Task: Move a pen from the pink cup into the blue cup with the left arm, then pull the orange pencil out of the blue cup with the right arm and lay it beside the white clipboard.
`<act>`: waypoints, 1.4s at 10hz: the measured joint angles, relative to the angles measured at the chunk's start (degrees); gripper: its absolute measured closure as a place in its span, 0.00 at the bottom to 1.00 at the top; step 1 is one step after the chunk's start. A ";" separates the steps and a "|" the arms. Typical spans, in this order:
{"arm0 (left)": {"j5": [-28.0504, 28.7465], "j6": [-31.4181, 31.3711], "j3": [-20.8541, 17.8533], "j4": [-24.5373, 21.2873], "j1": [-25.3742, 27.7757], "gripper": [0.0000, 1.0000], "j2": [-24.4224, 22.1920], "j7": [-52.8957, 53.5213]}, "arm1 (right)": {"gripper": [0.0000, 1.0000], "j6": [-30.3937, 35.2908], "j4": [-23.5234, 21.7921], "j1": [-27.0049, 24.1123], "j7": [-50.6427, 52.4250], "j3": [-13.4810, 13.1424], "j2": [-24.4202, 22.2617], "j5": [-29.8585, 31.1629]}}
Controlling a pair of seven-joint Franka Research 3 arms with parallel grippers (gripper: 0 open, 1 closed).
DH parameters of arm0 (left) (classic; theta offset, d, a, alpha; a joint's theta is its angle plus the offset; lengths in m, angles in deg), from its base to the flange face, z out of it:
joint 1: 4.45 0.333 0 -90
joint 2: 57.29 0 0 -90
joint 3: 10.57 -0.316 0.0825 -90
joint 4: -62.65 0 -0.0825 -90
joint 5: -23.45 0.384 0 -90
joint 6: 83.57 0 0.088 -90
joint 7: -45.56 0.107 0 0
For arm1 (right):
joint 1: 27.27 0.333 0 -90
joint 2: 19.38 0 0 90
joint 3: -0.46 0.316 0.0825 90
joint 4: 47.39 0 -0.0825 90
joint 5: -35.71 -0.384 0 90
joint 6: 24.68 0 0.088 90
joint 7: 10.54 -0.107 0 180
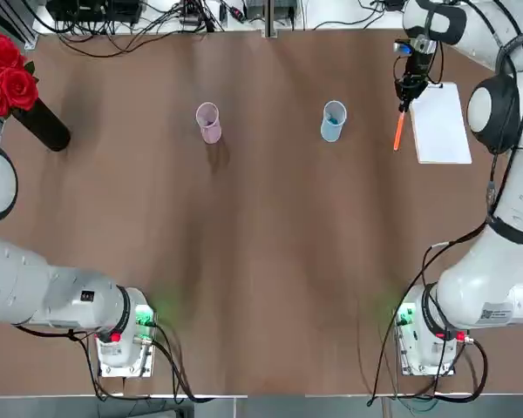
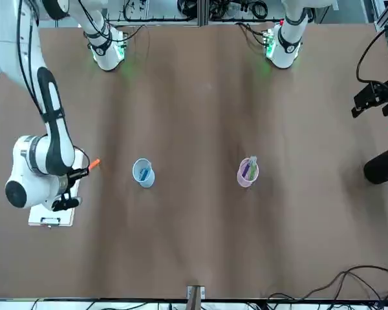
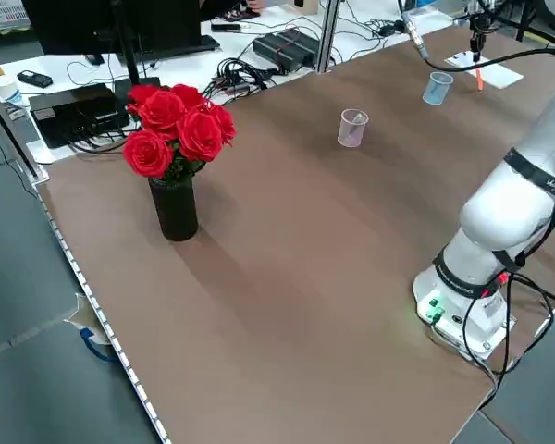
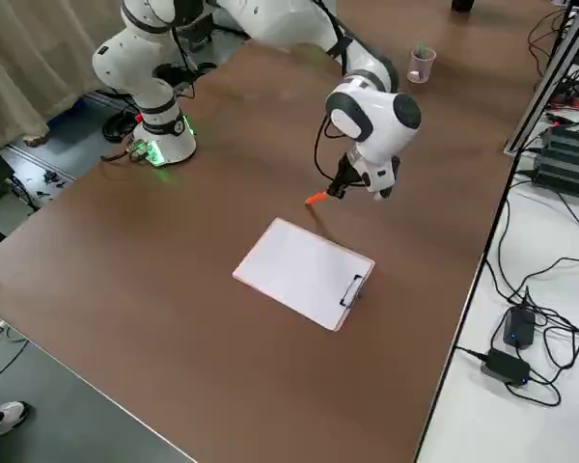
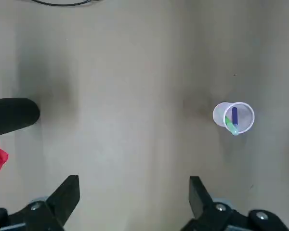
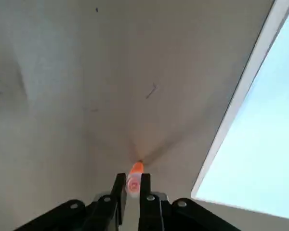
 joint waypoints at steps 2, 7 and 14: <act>0.00 0.00 0.00 0.00 0.00 0.00 0.00 0.00 | 0.85 -0.54 2.29 -0.01 0.00 -0.02 1.87 0.00; 0.00 0.00 0.06 0.01 0.00 0.00 0.02 0.00 | 0.85 -2.34 8.51 -0.07 0.00 -1.08 7.60 -0.01; 0.00 0.00 0.32 0.01 -0.01 0.00 0.02 -0.02 | 0.85 -6.36 11.96 -0.16 0.00 -1.33 11.75 -0.02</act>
